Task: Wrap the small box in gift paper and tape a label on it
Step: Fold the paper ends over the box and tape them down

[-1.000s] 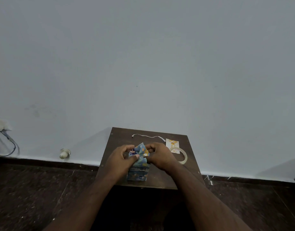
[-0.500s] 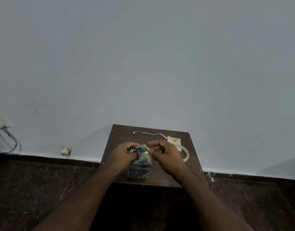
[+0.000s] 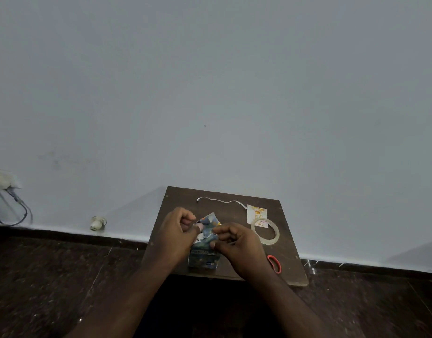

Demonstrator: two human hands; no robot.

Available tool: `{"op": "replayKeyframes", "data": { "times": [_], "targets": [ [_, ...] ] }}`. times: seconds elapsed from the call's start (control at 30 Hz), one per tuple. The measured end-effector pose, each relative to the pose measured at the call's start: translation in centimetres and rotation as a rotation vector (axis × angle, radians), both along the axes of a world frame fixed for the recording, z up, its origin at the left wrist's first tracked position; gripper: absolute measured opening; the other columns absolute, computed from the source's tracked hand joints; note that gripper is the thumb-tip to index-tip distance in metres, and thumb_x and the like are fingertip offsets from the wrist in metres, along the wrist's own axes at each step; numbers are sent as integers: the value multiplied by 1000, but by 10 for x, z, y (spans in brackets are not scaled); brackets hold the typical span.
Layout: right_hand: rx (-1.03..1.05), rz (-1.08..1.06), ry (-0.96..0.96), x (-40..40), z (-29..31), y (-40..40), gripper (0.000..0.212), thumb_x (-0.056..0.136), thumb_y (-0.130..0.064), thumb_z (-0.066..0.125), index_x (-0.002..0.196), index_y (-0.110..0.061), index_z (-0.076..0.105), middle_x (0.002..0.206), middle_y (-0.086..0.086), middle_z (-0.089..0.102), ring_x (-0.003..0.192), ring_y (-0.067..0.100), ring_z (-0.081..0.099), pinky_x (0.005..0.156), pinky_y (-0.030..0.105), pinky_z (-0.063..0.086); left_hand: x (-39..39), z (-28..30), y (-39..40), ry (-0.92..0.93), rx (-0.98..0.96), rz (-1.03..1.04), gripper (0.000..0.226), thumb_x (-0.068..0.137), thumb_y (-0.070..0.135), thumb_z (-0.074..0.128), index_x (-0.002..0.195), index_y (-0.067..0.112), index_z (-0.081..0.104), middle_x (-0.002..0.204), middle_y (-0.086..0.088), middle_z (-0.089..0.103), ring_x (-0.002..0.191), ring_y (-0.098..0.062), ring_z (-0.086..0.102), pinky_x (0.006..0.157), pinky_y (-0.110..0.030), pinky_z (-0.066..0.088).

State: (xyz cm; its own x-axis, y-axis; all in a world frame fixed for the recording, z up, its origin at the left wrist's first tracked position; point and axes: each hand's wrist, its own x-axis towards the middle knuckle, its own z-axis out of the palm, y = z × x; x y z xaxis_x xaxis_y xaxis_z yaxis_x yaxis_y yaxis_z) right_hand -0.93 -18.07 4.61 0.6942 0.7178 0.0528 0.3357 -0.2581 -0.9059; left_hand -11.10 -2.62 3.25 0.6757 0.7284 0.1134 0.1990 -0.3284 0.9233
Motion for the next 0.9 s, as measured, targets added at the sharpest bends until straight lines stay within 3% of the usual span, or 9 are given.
{"op": "replayKeyframes", "data": {
  "times": [0.13,0.23,0.37,0.47,0.6,0.73,0.9],
  "targets": [
    [45,17,20,0,5,3,26,81,-8,80,85,-32,75,80,-4,76,73,9,72,68,22,55,-16,1,-8,9,40,-207,13,87,20,74,93,32,73,96,10,70,87,-5,64,82,-30,53],
    [53,64,30,-1,7,1,26,87,-6,73,88,-31,77,81,-4,77,76,10,72,72,24,57,-22,0,-7,83,112,-275,26,80,40,71,105,43,72,108,22,69,104,0,62,92,-34,52],
    [78,29,95,-1,8,1,19,85,-2,75,90,-21,75,77,-2,74,72,8,69,68,23,56,-23,3,-8,91,175,-216,19,76,46,71,89,58,68,97,23,70,93,3,64,82,-31,54],
    [129,-13,155,-2,7,1,18,82,1,78,88,-14,69,72,-3,69,67,6,64,63,18,51,-22,2,-10,66,196,-182,19,80,34,78,81,50,68,93,21,69,91,4,63,83,-30,54],
    [98,-23,79,-4,2,-2,11,84,-8,79,90,-17,76,79,-3,75,73,4,69,67,19,52,-21,1,-13,47,252,-156,26,80,25,80,78,47,66,89,20,66,93,5,59,80,-20,48],
    [-3,11,-141,-8,-4,-5,18,87,-22,75,92,-40,76,95,-16,73,88,2,68,75,23,55,-20,3,-14,13,311,-165,30,77,16,81,74,44,68,81,22,65,91,8,59,72,-7,40],
    [-16,-29,-265,-11,-7,-5,10,85,-21,76,89,-30,77,90,-14,71,87,2,65,74,24,53,-20,2,-14,20,303,-183,14,74,30,76,79,42,70,85,19,69,89,2,62,76,-17,47]
  ]
}}
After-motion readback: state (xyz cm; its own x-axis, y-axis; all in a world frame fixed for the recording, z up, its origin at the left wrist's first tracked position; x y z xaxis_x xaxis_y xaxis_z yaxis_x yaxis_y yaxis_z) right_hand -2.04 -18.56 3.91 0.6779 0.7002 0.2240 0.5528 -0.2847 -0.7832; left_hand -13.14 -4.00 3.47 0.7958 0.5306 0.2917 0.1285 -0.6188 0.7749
